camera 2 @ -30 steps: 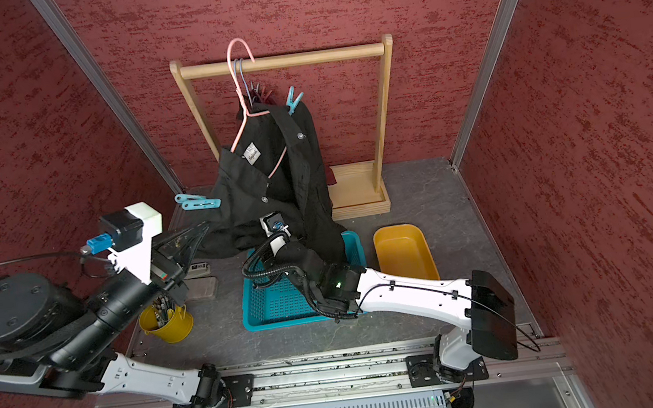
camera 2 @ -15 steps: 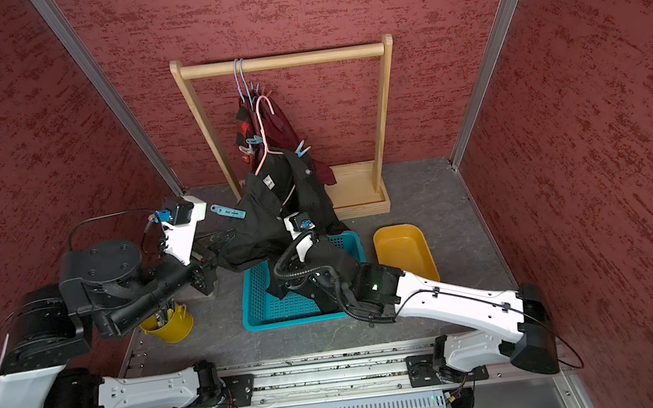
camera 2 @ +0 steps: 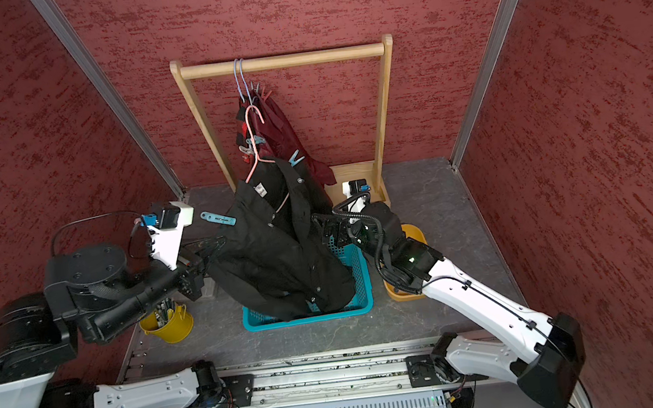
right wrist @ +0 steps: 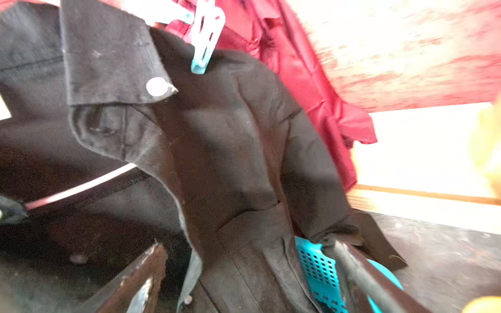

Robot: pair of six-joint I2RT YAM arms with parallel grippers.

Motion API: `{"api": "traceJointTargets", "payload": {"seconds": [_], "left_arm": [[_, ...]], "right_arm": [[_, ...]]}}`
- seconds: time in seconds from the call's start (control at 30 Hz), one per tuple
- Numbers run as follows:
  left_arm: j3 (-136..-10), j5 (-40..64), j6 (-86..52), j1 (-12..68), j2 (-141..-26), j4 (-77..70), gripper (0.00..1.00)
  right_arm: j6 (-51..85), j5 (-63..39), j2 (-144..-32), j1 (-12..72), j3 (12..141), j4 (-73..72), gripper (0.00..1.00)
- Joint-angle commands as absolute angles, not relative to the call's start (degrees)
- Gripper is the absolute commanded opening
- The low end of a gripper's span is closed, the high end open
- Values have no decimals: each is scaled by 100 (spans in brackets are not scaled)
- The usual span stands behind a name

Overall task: Remove the clothespins securing long-sleeve shirts to the hanger
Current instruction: Place the long-sleeve shirt at the bin.

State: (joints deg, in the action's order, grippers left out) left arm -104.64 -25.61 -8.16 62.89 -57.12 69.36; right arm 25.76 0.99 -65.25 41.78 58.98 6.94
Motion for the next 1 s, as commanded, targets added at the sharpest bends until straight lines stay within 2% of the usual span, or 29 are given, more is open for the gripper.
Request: {"api": "traceJointTargets", "payload": {"seconds": [0.0,0.1,0.23,0.47,0.77,0.97], "left_arm": [[-10731,-2654,-671,6247,-5732,6839,0],[-10838,-2662,-555,6248,-5741,6821,0],[-10934,-2588,-442,6241,-5757,6864,0],[-10984,-2566,-399,6246,-5895,6923,0],[-11107,-2545,-294,6242,-5997,6902,0],[-11135,-2549,-222,6240,-6056,6839,0]], "right_arm": [[2498,-599,-6671,4178,6130,805,99],[2592,-405,-6546,3945,5743,577,99],[2724,-451,-6946,3340,5678,299,99],[2953,-1491,-8162,2421,5609,-826,99],[3057,-2500,-9538,2324,5796,-1443,97],[3085,-2697,-10237,2329,6174,-1424,86]]}}
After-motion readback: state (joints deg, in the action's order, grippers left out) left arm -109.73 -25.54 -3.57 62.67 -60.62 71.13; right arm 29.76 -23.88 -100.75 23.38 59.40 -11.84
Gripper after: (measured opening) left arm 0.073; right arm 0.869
